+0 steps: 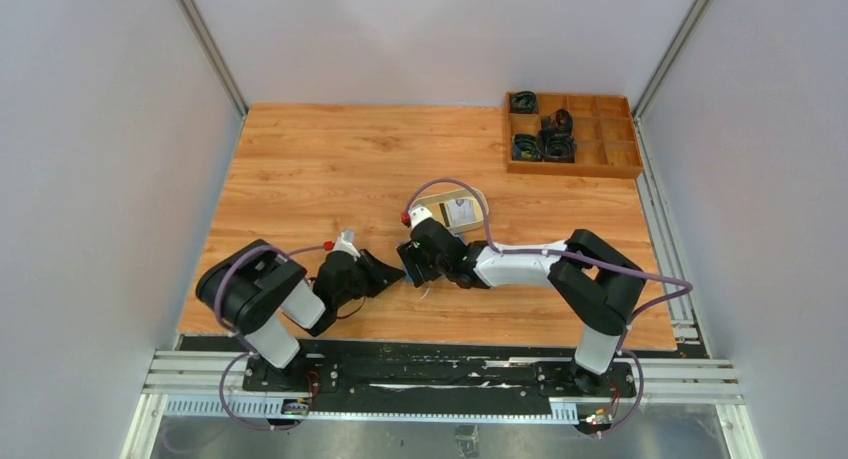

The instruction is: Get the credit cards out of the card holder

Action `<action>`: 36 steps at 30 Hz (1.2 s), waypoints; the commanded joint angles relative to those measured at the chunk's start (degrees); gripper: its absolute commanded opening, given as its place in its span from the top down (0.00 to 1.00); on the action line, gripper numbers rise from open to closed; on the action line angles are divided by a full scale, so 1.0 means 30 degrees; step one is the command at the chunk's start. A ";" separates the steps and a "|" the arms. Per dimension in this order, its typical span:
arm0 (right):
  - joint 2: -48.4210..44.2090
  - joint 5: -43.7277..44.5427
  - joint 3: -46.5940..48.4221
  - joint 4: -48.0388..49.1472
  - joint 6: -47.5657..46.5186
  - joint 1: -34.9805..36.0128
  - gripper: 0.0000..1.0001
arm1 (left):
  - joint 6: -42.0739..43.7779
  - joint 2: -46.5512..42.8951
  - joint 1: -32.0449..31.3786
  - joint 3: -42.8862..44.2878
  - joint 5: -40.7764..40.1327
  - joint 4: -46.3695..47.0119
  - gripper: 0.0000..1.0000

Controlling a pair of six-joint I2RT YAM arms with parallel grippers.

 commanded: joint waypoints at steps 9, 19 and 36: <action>0.0965 -0.1865 -0.0998 -0.0015 0.0468 0.0064 0.32 | -0.2604 0.9678 -0.0297 -0.1099 0.2525 1.0912 0.76; 0.0589 -0.2671 -0.1483 0.0316 0.0784 -0.0116 0.35 | -0.2867 0.9398 -0.0312 -0.0760 0.2038 1.0719 0.69; -0.2409 0.2452 -0.1510 -0.2282 0.1403 -0.0406 0.72 | -0.2556 0.8975 -0.0296 -0.1445 0.0830 1.0645 0.63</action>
